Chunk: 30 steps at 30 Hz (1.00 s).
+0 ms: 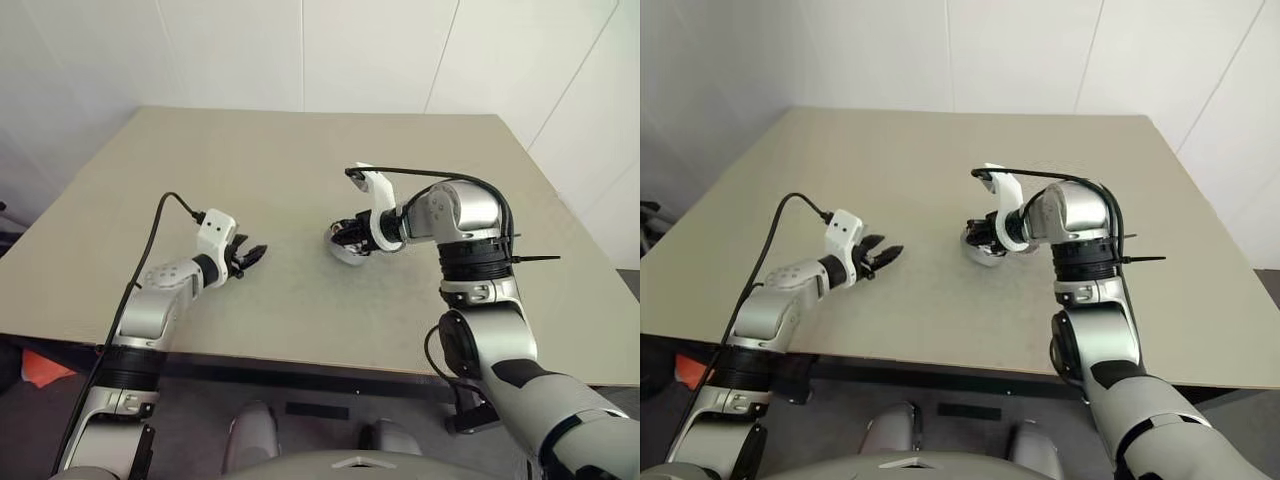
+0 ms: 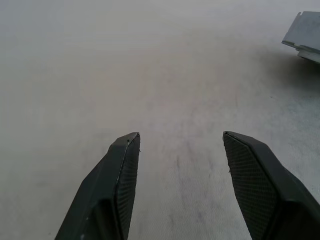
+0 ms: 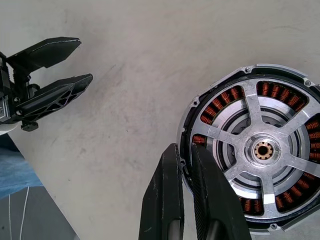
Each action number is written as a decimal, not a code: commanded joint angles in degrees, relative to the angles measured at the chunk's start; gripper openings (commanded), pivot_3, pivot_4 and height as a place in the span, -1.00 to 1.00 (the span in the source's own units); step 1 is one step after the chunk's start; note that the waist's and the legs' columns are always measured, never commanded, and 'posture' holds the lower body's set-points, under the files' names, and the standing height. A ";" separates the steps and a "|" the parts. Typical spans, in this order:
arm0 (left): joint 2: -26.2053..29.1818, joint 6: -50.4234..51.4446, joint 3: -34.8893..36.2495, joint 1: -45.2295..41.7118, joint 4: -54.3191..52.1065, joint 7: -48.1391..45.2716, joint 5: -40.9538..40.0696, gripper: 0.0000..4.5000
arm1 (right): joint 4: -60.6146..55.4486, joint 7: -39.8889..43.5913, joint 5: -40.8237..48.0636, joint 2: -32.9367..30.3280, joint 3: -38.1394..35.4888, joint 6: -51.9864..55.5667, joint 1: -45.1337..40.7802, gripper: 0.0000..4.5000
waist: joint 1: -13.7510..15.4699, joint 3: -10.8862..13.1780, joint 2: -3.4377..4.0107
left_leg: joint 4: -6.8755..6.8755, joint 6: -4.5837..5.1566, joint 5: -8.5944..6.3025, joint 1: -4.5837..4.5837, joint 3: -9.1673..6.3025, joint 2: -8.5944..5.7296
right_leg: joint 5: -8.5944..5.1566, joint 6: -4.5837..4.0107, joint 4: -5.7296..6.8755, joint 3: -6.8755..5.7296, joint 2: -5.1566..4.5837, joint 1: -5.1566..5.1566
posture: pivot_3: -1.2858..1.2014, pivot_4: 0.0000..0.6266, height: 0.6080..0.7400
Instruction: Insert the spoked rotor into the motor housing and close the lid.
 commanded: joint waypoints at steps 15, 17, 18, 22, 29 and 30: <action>-1.75 -0.35 -1.86 -1.22 -3.34 -0.90 0.05 0.24 | -4.10 -1.10 11.43 0.30 -8.95 -1.67 -12.73 0.99 | 0.12 0.00 0.00 | -0.11 -0.14 0.09 -0.02 -0.03 0.02 | 0.00 0.04 0.04 -0.01 0.04 -0.10 | 0.03 -1.00 1.00; -3.16 0.79 -0.44 -2.81 -2.62 -0.50 -1.60 0.24 | -8.48 3.86 10.71 -5.08 -3.37 -11.17 -10.50 0.99 | 0.34 -0.01 -0.02 | -0.10 -0.14 0.08 -0.03 -0.04 0.00 | 0.00 0.04 -0.01 -0.03 0.03 -0.05 | 0.03 -1.00 1.00; -3.90 1.73 0.37 -3.74 -2.00 -0.14 -2.50 0.24 | -10.73 6.70 9.62 -8.25 0.13 -17.39 -8.74 0.99 | 0.95 -0.03 -0.07 | -0.10 -0.13 0.08 -0.02 -0.04 0.00 | -0.01 0.05 -0.04 -0.03 0.02 0.00 | 0.03 -1.00 1.00; -6.13 1.61 1.54 -7.55 0.40 -2.78 -6.14 0.24 | -10.11 9.17 -1.15 -20.81 8.07 -43.64 1.79 0.99 | 1.78 -0.10 -0.18 | 0.00 -0.12 0.07 0.05 -0.06 -0.02 | 0.00 0.08 -0.12 -0.08 -0.04 0.24 | 0.03 -1.00 1.00; -5.09 2.21 -1.85 -11.94 3.69 -9.20 -6.34 0.24 | -8.37 1.73 -7.74 -26.48 5.46 -57.49 15.62 0.43 | 0.80 -0.04 -0.07 | 0.11 -0.11 0.07 -0.01 -0.01 -0.04 | 0.25 -0.25 0.03 -0.02 -0.01 0.07 | 0.03 -1.00 1.00; -5.04 1.76 -2.35 -12.56 4.57 -9.75 -5.91 0.24 | -8.85 1.28 -7.55 -26.22 5.05 -57.74 17.14 0.27 | 0.61 -0.05 -0.05 | 0.11 -0.09 0.07 -0.01 -0.02 -0.01 | 0.25 -0.27 0.02 -0.02 0.00 0.07 | 0.03 -1.00 1.00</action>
